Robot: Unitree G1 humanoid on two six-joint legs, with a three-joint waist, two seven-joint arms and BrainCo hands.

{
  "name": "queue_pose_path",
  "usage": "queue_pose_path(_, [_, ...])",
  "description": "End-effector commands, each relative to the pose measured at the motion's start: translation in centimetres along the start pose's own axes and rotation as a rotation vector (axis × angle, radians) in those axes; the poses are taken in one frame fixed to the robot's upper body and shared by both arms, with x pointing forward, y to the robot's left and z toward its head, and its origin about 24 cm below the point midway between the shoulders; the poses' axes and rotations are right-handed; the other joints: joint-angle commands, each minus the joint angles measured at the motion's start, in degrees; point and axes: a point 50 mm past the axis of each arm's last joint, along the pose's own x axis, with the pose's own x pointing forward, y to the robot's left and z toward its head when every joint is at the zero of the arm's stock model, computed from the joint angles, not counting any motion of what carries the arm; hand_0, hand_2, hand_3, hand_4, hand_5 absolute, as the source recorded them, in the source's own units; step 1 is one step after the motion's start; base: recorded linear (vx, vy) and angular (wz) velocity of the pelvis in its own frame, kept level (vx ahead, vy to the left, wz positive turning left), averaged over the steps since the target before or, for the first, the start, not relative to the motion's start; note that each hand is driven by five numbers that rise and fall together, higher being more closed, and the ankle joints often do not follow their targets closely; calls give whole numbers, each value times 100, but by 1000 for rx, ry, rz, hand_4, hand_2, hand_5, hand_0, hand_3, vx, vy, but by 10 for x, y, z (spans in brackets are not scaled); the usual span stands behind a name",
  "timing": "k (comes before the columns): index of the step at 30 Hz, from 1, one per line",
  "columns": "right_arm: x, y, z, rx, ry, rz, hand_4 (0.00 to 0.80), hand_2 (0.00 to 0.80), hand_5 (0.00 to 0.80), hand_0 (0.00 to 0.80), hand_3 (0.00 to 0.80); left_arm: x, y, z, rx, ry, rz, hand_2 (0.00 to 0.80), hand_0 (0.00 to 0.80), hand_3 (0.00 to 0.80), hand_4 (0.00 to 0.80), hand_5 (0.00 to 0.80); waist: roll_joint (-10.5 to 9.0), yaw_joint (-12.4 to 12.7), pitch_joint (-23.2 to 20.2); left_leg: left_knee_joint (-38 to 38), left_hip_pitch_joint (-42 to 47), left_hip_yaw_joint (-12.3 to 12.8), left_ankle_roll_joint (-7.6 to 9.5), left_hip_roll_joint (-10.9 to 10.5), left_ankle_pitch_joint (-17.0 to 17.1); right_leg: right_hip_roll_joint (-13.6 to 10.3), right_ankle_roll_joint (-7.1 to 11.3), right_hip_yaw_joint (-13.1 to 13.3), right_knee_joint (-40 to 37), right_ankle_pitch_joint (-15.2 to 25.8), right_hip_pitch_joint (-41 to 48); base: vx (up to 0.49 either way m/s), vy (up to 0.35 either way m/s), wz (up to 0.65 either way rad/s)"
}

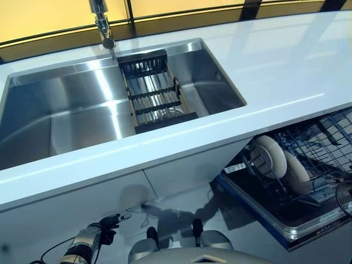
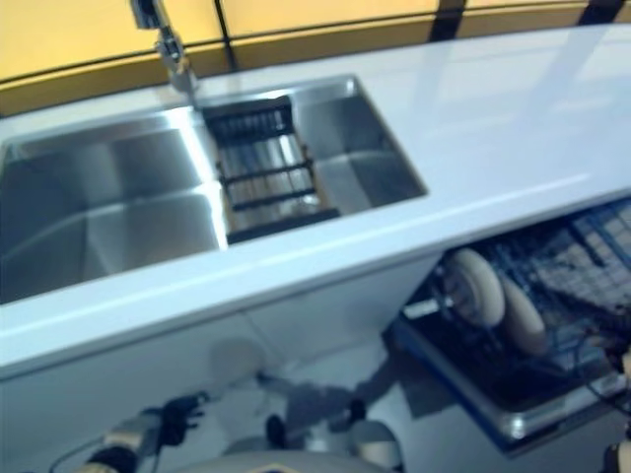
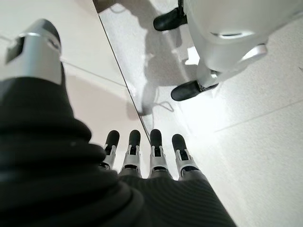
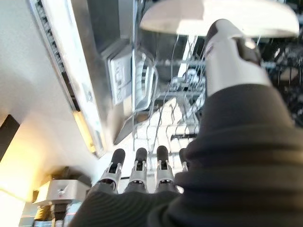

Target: Take plates into dishwasher

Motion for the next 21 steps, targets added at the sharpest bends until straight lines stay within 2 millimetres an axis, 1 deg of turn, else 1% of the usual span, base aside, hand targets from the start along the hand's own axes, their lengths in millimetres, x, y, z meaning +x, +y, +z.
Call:
queue_pose_path(1, [-12, -45, 5, 38, -58, -123, 0, 0, 0, 0, 0, -1, 11, 0, -2, -4, 26, 0, 0, 0, 0, 0, -156, 42, -264, 55, 53, -49, 85, 140, -312, -196, 461, 82, 494, -43, -226, 1, 54, -7])
queue_pose_path(4, [-15, -46, 10, 124, -109, -116, 0, 0, 0, 0, 0, -1, 12, -3, -30, -3, 35, 0, 0, 0, 0, 0, -196, -11, -297, 49, 64, -15, 94, 138, -320, -171, 478, 126, 487, -10, -241, 0, 48, -8])
queue_pose_path(6, [-18, -44, 14, 211, -150, -111, 0, 0, 0, 0, 0, -2, 14, -7, -57, 8, 46, 0, 0, 0, 0, 0, -214, -66, -314, 47, 75, 4, 98, 132, -331, -160, 487, 169, 483, 6, -248, 6, 54, -11])
queue_pose_path(8, [-19, -40, 15, 251, -184, -98, 0, 0, 0, 0, 0, -2, 14, -10, -89, 11, 52, 0, 0, 0, 0, 0, -222, -106, -333, 46, 79, 24, 111, 119, -344, -159, 495, 199, 482, 18, -264, 7, 59, -7])
queue_pose_path(13, [-24, -24, 17, 403, -270, -61, 0, 0, 0, 0, 0, -3, 17, -19, -142, 32, 86, 0, 0, 0, 0, 0, -208, -229, -356, 64, 96, 57, 188, 45, -396, -175, 531, 294, 514, 61, -331, 17, 63, -7])
queue_pose_path(15, [-25, -16, 17, 427, -302, -47, 0, 0, 0, 0, 0, -3, 20, -22, -149, 39, 109, 0, 0, 0, 0, 0, -198, -274, -337, 92, 114, 40, 232, -18, -443, -194, 564, 350, 568, 82, -379, 49, 64, -4])
queue_pose_path(18, [-28, -3, 20, 442, -342, -26, 0, 0, 0, 0, 0, -5, 24, -23, -137, 59, 139, 0, 0, 0, 0, 0, -186, -323, -294, 118, 137, 2, 282, -115, -476, -207, 622, 459, 505, 222, -438, 25, 31, -11])
queue_pose_path(19, [-31, 1, 24, 461, -369, -19, 0, 0, 0, 0, 0, -6, 27, -25, -130, 65, 147, 0, 0, 0, 0, 0, -183, -335, -271, 133, 148, 0, 283, -147, -486, -209, 650, 489, 403, 340, -468, -12, -9, -12])
queue_pose_path(21, [-34, 3, 30, 473, -403, -8, 0, 0, 0, 0, 0, -8, 30, -27, -127, 77, 159, 0, 0, 0, 0, 0, -177, -351, -238, 188, 162, -8, 286, -169, -537, -211, 690, 512, 384, 464, -573, -77, -46, -17])
